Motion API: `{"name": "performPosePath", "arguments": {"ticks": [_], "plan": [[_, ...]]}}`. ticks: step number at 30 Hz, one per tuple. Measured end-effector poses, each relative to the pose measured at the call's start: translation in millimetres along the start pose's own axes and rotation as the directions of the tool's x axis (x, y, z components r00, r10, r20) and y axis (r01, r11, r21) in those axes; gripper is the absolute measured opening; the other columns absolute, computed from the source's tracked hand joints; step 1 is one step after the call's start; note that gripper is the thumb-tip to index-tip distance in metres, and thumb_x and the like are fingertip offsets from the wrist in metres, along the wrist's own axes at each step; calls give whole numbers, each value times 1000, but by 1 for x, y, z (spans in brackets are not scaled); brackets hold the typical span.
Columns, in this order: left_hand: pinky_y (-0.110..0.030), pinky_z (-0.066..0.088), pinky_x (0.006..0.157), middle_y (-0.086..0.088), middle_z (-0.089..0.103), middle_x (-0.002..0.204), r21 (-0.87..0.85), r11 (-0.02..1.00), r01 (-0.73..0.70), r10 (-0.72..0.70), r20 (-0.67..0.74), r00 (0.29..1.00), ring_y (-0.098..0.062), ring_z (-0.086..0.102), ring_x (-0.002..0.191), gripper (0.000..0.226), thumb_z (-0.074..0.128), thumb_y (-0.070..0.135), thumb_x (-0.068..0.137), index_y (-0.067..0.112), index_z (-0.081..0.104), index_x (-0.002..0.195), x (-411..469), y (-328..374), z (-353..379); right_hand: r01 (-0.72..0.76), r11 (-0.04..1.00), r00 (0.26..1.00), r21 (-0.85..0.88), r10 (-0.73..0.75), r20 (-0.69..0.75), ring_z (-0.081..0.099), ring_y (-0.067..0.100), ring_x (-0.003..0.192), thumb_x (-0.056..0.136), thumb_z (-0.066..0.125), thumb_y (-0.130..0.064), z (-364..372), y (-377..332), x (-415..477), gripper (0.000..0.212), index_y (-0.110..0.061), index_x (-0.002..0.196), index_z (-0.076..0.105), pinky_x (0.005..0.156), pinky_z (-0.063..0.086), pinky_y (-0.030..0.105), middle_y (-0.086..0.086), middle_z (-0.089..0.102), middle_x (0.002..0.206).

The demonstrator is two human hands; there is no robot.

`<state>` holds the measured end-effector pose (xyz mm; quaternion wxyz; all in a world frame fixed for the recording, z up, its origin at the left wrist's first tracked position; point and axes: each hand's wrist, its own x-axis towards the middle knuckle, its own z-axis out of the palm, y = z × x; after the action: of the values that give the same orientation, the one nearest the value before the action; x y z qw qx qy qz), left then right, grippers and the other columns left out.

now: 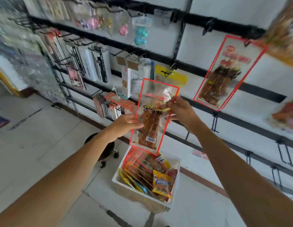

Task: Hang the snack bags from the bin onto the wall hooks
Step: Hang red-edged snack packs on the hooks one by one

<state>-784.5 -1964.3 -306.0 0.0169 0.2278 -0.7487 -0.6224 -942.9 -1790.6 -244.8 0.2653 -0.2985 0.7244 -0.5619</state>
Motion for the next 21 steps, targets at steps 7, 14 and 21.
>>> {"name": "performPosePath", "arguments": {"ticks": [7,14,21], "plan": [[-3,44,65,8,73,90,67,989,-129,131,-12,991,5,67,78,5,71,16,88,21,71,91,-4,57,18,40,999,993,-15,-42,-107,67,19,66,101,48,-12,-31,-34,-15,9,-5,105,53,66,58,35,3,73,86],[-25,47,73,7,73,94,226,949,-221,247,-93,965,-10,66,87,15,73,31,86,26,71,100,-5,100,39,61,939,895,-339,-202,-398,65,16,82,89,67,-37,-69,-49,-28,38,-22,117,45,70,58,38,-3,63,102],[-33,47,63,10,62,73,631,695,-343,477,-48,878,-12,60,70,13,69,27,83,22,58,78,-10,136,93,22,977,960,-214,-80,-268,68,21,88,80,66,-60,-83,-83,-54,62,-18,124,50,63,62,41,0,60,106]]}}
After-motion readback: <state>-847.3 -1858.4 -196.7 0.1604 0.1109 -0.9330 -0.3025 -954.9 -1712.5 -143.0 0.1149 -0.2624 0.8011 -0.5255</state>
